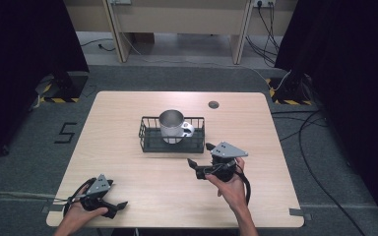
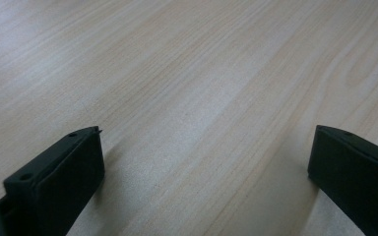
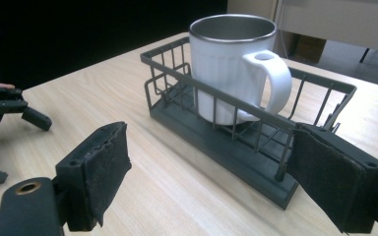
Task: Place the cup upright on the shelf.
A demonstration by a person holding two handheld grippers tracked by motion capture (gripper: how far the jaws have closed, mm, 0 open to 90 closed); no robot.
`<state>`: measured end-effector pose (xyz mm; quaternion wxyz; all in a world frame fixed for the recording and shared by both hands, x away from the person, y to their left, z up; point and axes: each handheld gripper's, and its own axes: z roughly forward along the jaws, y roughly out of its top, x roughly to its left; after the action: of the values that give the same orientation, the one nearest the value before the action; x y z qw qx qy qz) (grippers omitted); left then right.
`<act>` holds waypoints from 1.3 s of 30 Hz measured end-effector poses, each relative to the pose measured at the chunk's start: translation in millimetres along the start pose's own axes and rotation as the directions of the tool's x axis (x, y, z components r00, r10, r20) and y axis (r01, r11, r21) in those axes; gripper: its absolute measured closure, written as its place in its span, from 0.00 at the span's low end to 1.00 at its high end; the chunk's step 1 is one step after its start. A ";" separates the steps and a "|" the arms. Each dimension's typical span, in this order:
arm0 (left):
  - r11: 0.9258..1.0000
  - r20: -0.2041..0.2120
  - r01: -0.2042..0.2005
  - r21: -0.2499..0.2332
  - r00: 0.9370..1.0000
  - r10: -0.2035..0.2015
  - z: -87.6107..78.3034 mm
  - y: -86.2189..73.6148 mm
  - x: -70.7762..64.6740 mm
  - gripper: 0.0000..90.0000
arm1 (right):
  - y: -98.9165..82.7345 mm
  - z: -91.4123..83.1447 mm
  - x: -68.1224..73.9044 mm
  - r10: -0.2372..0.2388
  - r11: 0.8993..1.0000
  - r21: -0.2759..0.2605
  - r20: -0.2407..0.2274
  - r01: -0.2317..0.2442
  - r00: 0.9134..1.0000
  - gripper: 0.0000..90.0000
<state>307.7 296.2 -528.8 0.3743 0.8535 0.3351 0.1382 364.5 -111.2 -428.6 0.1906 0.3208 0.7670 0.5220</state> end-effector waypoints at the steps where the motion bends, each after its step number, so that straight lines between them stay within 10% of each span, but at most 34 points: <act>1: 1.000 0.000 0.000 0.000 1.000 0.000 0.0 0.0 0.0 0.00 | -0.2 -0.5 0.4 0.000 1.000 0.000 -0.002 0.000 1.000 0.17; 39: 1.000 0.005 -0.004 -0.001 1.000 0.004 -0.1 -0.2 -0.1 0.00 | -54.4 -13.4 7.4 0.056 0.994 0.091 -0.011 -0.054 0.998 0.17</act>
<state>307.5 296.3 -528.9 0.3752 0.8544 0.3325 0.1367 334.8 -128.7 -473.4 0.1562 0.3465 0.7820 0.4939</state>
